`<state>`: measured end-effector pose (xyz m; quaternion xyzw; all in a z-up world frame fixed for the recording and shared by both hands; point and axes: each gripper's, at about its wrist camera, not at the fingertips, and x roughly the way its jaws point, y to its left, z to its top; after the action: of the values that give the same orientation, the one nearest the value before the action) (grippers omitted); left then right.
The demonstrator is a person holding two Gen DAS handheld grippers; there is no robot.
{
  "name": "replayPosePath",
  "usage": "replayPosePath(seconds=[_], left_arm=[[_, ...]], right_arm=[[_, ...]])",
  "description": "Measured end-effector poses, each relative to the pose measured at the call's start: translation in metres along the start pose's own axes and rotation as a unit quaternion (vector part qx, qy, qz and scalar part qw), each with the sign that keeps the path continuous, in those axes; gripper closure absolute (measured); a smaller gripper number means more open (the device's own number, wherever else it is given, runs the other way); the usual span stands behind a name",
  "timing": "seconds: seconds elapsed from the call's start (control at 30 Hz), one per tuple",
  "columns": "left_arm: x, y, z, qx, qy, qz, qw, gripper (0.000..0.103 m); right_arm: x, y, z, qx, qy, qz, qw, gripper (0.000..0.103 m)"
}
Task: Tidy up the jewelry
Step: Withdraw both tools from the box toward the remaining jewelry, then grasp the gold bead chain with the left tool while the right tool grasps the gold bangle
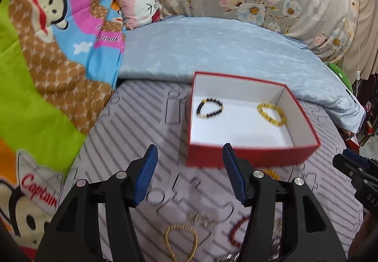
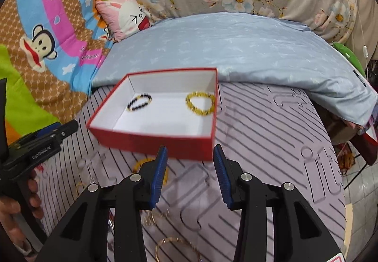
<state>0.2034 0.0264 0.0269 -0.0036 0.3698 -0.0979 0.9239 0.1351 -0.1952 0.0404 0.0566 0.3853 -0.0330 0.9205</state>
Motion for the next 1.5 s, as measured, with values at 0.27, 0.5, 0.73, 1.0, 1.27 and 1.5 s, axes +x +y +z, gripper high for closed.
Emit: replayPosePath(seconds=[0.27,0.5,0.73,1.0,1.27,1.5], left_arm=[[-0.005,0.017,-0.064,-0.011,0.044,0.028,0.9986,0.049],[-0.004,0.026,-0.087,-0.027,0.057,0.035,0.9974,0.05],[-0.001,0.031,-0.097,-0.033,0.061,0.039,0.9968,0.054],[0.008,0.031,-0.104,-0.025,0.067,0.047,0.9963,0.064],[0.01,0.025,-0.103,-0.014,0.064,0.037,0.9972,0.088],[0.007,0.028,-0.102,-0.031,0.072,0.006,0.9969,0.1]], right_arm=[[-0.007,-0.001,-0.062,-0.005,0.047,-0.006,0.999,0.063],[-0.001,-0.005,-0.092,0.006,0.079,-0.003,0.997,0.063],[0.008,0.0,-0.104,0.0,0.093,-0.004,0.996,0.066],[0.014,0.003,-0.108,-0.013,0.095,-0.015,0.995,0.074],[0.014,0.01,-0.11,-0.033,0.091,-0.019,0.995,0.088],[0.013,0.012,-0.111,-0.023,0.097,-0.005,0.995,0.1]])
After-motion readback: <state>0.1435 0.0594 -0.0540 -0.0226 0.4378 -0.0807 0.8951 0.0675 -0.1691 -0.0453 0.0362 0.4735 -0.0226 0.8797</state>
